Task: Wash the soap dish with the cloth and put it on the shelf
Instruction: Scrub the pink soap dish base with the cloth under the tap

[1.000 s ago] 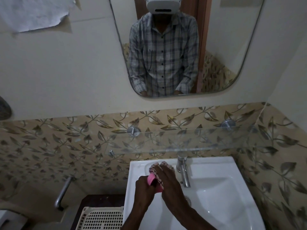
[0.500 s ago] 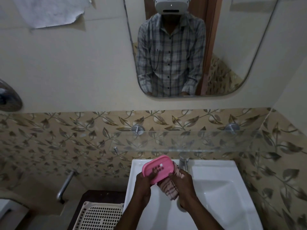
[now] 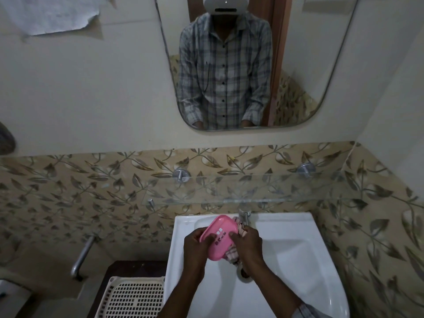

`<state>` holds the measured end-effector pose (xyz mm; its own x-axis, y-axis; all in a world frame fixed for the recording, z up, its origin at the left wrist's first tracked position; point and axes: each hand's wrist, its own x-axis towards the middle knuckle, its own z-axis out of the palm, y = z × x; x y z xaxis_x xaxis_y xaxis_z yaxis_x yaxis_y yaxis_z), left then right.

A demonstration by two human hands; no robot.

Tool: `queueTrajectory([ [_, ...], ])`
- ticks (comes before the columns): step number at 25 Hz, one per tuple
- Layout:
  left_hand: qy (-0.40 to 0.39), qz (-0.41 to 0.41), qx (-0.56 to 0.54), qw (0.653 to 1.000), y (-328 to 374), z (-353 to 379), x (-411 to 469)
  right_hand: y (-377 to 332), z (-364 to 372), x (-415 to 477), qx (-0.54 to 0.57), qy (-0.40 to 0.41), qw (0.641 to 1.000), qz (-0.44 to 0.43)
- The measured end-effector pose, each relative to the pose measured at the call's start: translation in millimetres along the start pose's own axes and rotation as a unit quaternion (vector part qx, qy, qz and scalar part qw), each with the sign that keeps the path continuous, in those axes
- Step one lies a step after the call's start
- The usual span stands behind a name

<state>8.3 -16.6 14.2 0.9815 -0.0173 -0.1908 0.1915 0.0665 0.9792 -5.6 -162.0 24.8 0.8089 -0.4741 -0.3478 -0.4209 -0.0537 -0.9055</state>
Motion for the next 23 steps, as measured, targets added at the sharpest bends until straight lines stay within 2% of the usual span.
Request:
queueTrajectory([
  [2, 0.066, -0.059, -0.056, 0.995, -6.1, 6.6, 1.6, 5.4, 8.4, -7.7, 0.035, -0.022, 0.999, 0.002],
  [4, 0.067, -0.153, -0.167, 0.972, -6.7, 1.9, 4.6, 6.6, 7.2, -9.5, 0.049, -0.031, 0.998, 0.008],
  [6, 0.026, -0.238, -0.223, 0.945, -6.6, -13.4, 6.4, 5.1, -2.8, -4.5, 0.062, -0.048, 0.996, 0.036],
  [9, -0.071, -0.299, -0.193, 0.932, -9.6, -23.1, 4.0, 4.7, -16.0, 3.6, 0.189, -0.164, 0.962, 0.106],
  [11, -0.107, -0.297, -0.233, 0.920, -11.1, -17.0, -0.2, 2.4, -15.8, 0.1, 0.200, -0.204, 0.951, 0.119],
  [12, -0.105, -0.292, -0.247, 0.918, -11.5, -12.0, -3.2, 3.5, -12.9, -1.5, 0.147, -0.189, 0.966, 0.096],
  [14, -0.081, -0.274, -0.241, 0.928, -12.2, -4.2, -7.2, 10.3, -8.2, -2.0, -0.052, -0.093, 0.994, -0.019],
  [15, -0.066, -0.256, -0.225, 0.938, -13.6, -2.9, -8.3, 9.3, -9.5, -1.2, -0.129, -0.035, 0.987, -0.090],
  [16, -0.057, -0.237, -0.211, 0.947, -14.8, -2.7, -9.0, 6.6, -13.1, -0.2, -0.135, 0.000, 0.982, -0.132],
  [17, -0.053, -0.217, -0.198, 0.954, -15.5, -3.2, -9.8, 0.7, -17.9, -1.6, -0.090, 0.001, 0.986, -0.143],
  [19, -0.048, -0.188, -0.167, 0.967, -15.4, -6.1, -9.1, -11.1, -23.8, 2.7, 0.002, -0.082, 0.992, -0.100],
  [21, -0.043, -0.169, -0.152, 0.973, -15.5, -6.6, -8.0, -20.2, -27.6, 9.9, -0.018, -0.152, 0.984, -0.090],
  [23, -0.049, -0.160, -0.160, 0.973, -14.0, -7.3, -7.2, -26.5, -32.1, 18.5, 0.015, -0.176, 0.982, -0.071],
])
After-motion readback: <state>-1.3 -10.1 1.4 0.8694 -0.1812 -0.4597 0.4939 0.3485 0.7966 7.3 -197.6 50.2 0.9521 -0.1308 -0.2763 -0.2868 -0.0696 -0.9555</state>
